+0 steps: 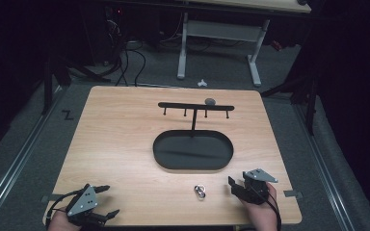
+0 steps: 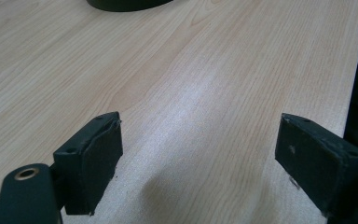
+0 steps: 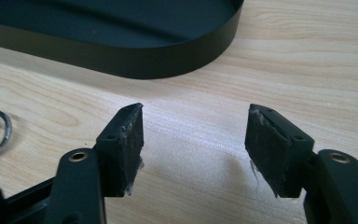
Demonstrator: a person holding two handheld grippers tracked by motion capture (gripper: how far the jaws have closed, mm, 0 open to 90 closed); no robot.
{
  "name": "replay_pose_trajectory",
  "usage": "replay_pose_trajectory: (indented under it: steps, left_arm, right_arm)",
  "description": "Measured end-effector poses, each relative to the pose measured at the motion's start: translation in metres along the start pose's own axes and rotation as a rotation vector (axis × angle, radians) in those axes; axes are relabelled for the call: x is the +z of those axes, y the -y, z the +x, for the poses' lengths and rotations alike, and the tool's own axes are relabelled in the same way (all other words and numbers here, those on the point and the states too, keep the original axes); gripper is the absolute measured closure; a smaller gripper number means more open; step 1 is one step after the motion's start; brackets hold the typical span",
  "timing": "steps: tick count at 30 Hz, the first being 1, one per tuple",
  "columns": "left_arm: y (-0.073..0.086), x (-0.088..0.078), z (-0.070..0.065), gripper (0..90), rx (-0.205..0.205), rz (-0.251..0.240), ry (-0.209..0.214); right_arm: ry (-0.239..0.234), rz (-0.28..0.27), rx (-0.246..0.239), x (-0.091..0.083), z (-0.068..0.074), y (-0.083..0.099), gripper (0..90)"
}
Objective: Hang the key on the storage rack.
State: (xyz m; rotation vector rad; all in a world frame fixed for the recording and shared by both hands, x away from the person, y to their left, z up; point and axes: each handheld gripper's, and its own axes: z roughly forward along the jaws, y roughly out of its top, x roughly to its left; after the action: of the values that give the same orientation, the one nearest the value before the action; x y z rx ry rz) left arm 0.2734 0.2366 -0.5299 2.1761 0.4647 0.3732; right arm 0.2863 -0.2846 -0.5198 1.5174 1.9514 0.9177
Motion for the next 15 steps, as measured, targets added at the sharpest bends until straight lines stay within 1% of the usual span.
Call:
replay_pose_trajectory:
  steps: [5, 7, 15]
  left_arm:
    - [0.0001, -0.0001, -0.0001, 15.4, 0.001, 0.003, 0.001]
    - [-0.0001, -0.0001, -0.0001, 15.4, 0.000, 0.001, -0.002]
    - [-0.0018, 0.0021, -0.0005, 15.4, 0.008, 0.005, 0.004]
  right_arm:
    - [-0.002, -0.017, 0.006, 0.0003, 0.0001, -0.0004, 34.5]
    - [0.007, -0.024, 0.007, 0.0005, -0.0002, -0.0006, 32.3]
    - [0.011, -0.028, 0.011, -0.0010, -0.0001, 0.0002, 31.5]
